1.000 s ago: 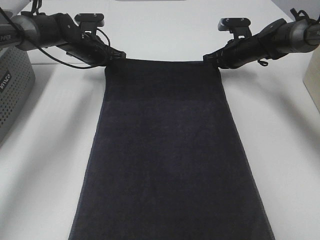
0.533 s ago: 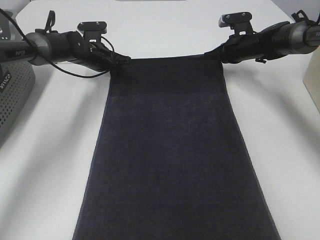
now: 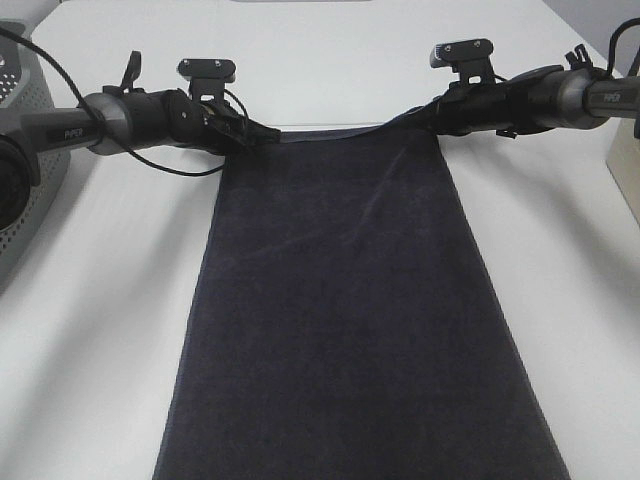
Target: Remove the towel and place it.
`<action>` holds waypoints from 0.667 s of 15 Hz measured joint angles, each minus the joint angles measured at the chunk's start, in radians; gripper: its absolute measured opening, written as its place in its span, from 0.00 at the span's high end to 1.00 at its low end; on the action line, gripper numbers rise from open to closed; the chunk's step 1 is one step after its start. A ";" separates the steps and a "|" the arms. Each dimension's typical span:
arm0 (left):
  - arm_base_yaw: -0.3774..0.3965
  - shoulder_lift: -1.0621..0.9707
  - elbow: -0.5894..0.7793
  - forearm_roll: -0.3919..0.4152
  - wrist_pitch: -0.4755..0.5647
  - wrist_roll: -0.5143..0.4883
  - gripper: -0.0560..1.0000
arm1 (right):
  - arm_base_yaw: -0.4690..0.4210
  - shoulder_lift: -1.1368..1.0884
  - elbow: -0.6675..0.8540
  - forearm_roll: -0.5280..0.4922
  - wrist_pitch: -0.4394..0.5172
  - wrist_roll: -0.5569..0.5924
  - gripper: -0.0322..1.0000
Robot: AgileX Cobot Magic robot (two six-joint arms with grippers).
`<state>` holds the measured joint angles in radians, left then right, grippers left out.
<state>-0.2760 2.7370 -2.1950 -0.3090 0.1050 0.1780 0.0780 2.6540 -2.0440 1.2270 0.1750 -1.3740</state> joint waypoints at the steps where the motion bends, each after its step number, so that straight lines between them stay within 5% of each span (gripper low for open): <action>1: 0.000 0.002 0.000 0.001 -0.015 0.000 0.95 | 0.000 0.010 -0.001 0.000 -0.001 -0.001 0.96; 4: 0.000 0.005 0.000 -0.008 -0.052 -0.001 0.95 | 0.000 0.029 -0.003 -0.001 -0.002 -0.001 0.96; 10: 0.029 0.006 0.000 -0.061 -0.033 -0.245 0.95 | 0.000 0.032 -0.006 -0.003 -0.005 0.027 0.96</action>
<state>-0.2470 2.7430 -2.1950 -0.3700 0.0720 -0.0670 0.0780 2.6860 -2.0500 1.2240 0.1700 -1.3470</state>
